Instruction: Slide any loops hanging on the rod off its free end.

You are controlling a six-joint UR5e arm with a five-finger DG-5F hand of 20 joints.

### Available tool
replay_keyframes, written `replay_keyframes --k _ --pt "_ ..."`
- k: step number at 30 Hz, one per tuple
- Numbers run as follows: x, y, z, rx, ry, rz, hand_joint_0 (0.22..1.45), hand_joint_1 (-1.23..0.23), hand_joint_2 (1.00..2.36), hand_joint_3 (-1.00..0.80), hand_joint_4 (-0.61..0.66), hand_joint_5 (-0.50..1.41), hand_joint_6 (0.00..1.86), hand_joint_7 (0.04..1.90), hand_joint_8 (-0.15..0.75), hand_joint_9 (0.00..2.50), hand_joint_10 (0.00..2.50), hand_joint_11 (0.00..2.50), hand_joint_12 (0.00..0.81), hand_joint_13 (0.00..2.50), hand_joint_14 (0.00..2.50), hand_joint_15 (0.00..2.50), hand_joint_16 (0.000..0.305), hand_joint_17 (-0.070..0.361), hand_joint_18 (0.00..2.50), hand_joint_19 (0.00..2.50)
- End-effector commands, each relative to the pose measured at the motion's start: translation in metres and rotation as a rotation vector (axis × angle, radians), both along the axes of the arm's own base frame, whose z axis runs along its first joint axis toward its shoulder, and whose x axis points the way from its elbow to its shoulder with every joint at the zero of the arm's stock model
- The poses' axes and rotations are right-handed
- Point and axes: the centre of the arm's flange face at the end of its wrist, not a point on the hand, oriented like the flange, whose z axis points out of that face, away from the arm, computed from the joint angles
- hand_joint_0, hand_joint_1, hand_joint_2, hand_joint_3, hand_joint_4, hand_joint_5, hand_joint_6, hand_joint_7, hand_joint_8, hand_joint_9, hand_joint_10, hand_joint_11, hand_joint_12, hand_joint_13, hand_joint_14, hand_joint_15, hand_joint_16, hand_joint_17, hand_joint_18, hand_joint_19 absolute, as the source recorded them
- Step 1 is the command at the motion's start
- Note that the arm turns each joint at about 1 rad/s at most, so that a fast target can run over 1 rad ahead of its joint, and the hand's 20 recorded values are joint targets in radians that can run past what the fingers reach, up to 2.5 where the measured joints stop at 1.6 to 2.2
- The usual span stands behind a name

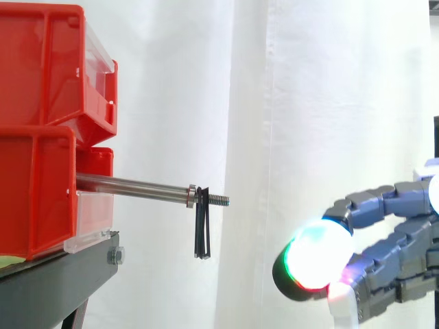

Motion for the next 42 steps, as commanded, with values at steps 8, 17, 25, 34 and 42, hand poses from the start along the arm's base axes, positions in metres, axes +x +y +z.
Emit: replay_keyframes --k 8,17,25,34,42 --pt "0.037 -0.007 -0.042 0.067 0.024 -0.012 0.43 -0.74 1.0 -0.5 0.18 -0.21 0.5 0.73 0.282 0.42 0.0 0.0 0.37 0.01 0.0 0.0 0.064 0.145 0.0 0.0" --pt "0.045 -0.026 -0.055 0.008 0.075 -0.025 0.31 -0.81 1.0 -0.5 0.17 -0.22 0.5 0.73 0.291 0.38 0.0 0.0 0.417 0.0 0.0 0.0 0.075 0.169 0.0 0.0" --pt "0.064 -0.043 -0.105 0.048 -0.008 0.006 0.35 -0.66 1.0 -0.5 0.1 -0.18 0.5 0.7 0.288 0.48 0.0 0.0 0.403 0.0 0.0 0.0 0.073 0.164 0.0 0.0" --pt "0.076 -0.065 -0.087 0.011 -0.044 0.0 0.46 -0.7 1.0 -0.5 0.08 -0.17 0.5 0.71 0.253 0.53 0.0 0.0 0.355 0.03 0.0 0.0 0.06 0.134 0.0 0.0" --pt "0.112 -0.069 -0.109 0.02 -0.071 0.027 0.49 -0.71 1.0 -0.5 0.1 -0.17 0.5 0.71 0.253 0.56 0.0 0.0 0.347 0.08 0.0 0.0 0.057 0.127 0.0 0.0"
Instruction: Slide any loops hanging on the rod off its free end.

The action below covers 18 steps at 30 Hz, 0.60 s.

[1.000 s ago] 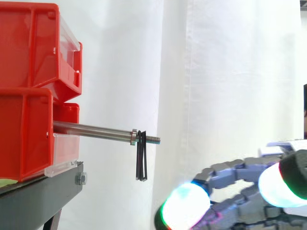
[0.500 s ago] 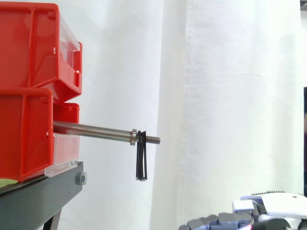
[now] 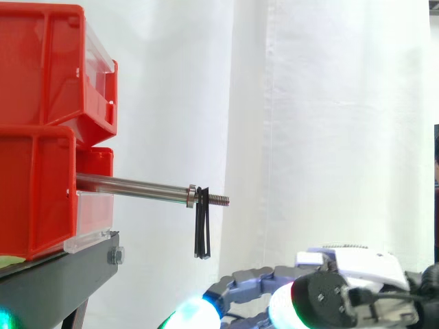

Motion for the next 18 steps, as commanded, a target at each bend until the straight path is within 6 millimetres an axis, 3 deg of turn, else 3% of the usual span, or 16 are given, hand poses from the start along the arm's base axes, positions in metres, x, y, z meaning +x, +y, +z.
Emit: replay_keyframes --k 1,18 --pt "0.025 -0.002 -0.018 0.023 -0.016 0.042 0.49 -0.71 1.0 -0.5 0.11 -0.17 0.5 0.72 0.254 0.58 0.0 0.0 0.347 0.09 0.0 0.0 0.057 0.128 0.0 0.01" --pt "0.037 0.004 -0.003 0.029 -0.05 0.116 0.56 -0.65 1.0 -0.5 0.16 -0.11 0.5 0.77 0.253 0.74 0.0 0.01 0.33 0.21 0.0 0.0 0.049 0.11 0.18 0.07"
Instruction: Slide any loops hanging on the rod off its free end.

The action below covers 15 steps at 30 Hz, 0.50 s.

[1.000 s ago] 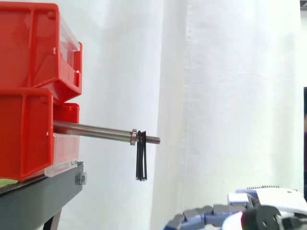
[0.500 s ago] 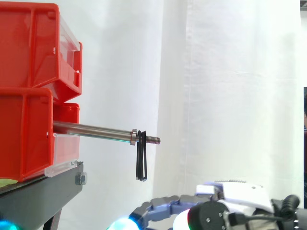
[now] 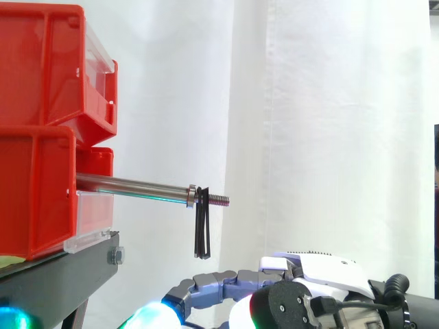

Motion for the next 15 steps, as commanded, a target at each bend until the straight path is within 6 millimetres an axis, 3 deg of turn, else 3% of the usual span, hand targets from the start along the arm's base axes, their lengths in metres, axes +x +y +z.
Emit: replay_keyframes --k 1,7,15 --pt "0.002 0.0 0.003 0.004 -0.007 0.0 0.56 -0.65 1.0 -0.5 0.15 -0.11 0.5 0.77 0.252 0.74 0.0 0.02 0.331 0.21 0.0 0.0 0.049 0.11 0.18 0.07" --pt "0.011 -0.003 0.018 0.014 -0.037 0.004 0.55 -0.58 1.0 -0.5 0.16 -0.11 0.5 0.79 0.256 0.75 0.0 0.02 0.333 0.22 0.0 0.0 0.049 0.11 0.2 0.08" --pt "0.01 -0.009 0.019 0.03 -0.035 -0.001 0.54 -0.56 1.0 -0.5 0.21 -0.1 0.5 0.87 0.268 0.77 0.0 0.05 0.337 0.24 0.0 0.0 0.049 0.111 0.22 0.1"
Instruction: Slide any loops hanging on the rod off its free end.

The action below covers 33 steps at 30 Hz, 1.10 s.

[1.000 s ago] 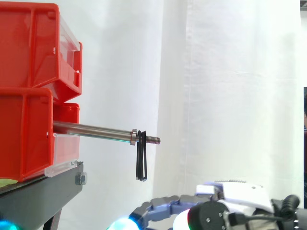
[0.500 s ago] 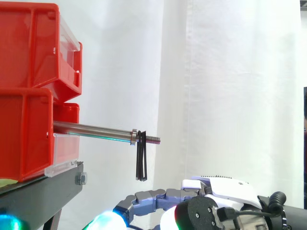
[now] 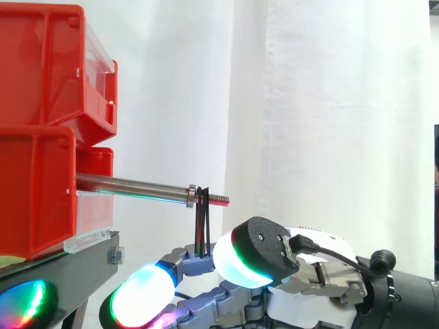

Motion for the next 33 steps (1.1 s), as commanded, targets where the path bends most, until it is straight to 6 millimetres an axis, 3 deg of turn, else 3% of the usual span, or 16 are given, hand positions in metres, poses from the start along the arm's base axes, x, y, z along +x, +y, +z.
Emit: replay_keyframes --k 1,7,15,33 --pt "0.0 -0.001 0.001 0.003 0.001 -0.001 0.54 -0.57 1.0 -0.5 0.22 -0.1 0.5 0.88 0.266 0.77 0.0 0.05 0.337 0.25 0.0 0.0 0.049 0.111 0.22 0.1" --pt "0.0 -0.001 0.002 0.001 -0.003 0.003 0.55 -0.57 1.0 -0.5 0.22 -0.1 0.5 0.88 0.269 0.77 0.0 0.07 0.338 0.27 0.0 0.0 0.048 0.109 0.26 0.12" --pt "-0.003 -0.002 0.033 -0.081 -0.016 0.003 0.57 -0.61 1.0 -0.5 0.23 -0.1 0.5 0.89 0.268 0.77 0.0 0.07 0.334 0.28 0.0 0.0 0.047 0.107 0.28 0.13" --pt "-0.004 0.006 0.029 -0.133 -0.016 0.018 0.59 -0.65 1.0 -0.5 0.24 -0.09 0.5 1.04 0.269 0.78 0.0 0.1 0.332 0.31 0.0 0.0 0.046 0.103 0.32 0.15"
